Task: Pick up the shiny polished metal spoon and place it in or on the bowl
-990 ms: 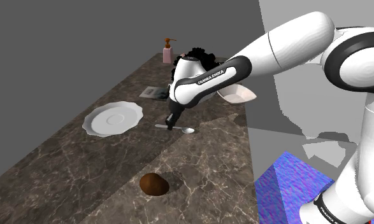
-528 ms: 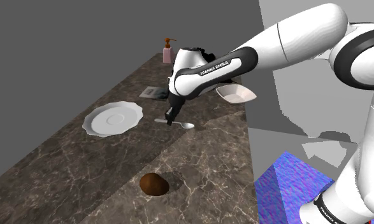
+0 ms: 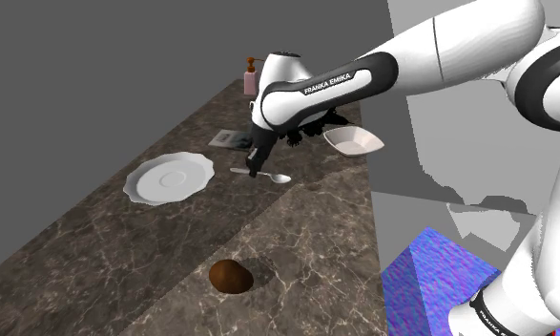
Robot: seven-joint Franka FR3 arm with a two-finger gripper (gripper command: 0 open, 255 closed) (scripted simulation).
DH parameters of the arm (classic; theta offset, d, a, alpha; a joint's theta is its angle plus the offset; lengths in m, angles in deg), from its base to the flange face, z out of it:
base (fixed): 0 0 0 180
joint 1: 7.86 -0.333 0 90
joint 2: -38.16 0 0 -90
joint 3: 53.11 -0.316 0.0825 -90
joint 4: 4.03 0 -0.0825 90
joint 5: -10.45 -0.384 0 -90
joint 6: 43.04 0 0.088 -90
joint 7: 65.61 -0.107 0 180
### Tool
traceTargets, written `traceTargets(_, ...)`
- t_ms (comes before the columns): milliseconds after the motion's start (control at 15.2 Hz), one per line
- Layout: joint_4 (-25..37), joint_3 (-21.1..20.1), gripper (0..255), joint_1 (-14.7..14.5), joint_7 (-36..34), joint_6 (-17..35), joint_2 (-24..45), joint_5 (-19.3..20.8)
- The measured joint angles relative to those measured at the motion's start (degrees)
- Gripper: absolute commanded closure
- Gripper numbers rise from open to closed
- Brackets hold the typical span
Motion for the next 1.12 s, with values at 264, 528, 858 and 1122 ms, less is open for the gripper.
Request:
traceTargets(264,1.8,0.1,255,0.1,-0.3,-2.7,-0.9,0.1)
traceTargets(528,3.7,0.1,255,0.1,-0.8,-5.5,-1.8,0.3)
traceTargets(858,0.8,1.5,255,3.3,4.4,-6.1,-4.5,-1.4)
traceTargets(1122,-1.8,3.2,255,6.7,10.2,-6.9,-7.0,-3.0)
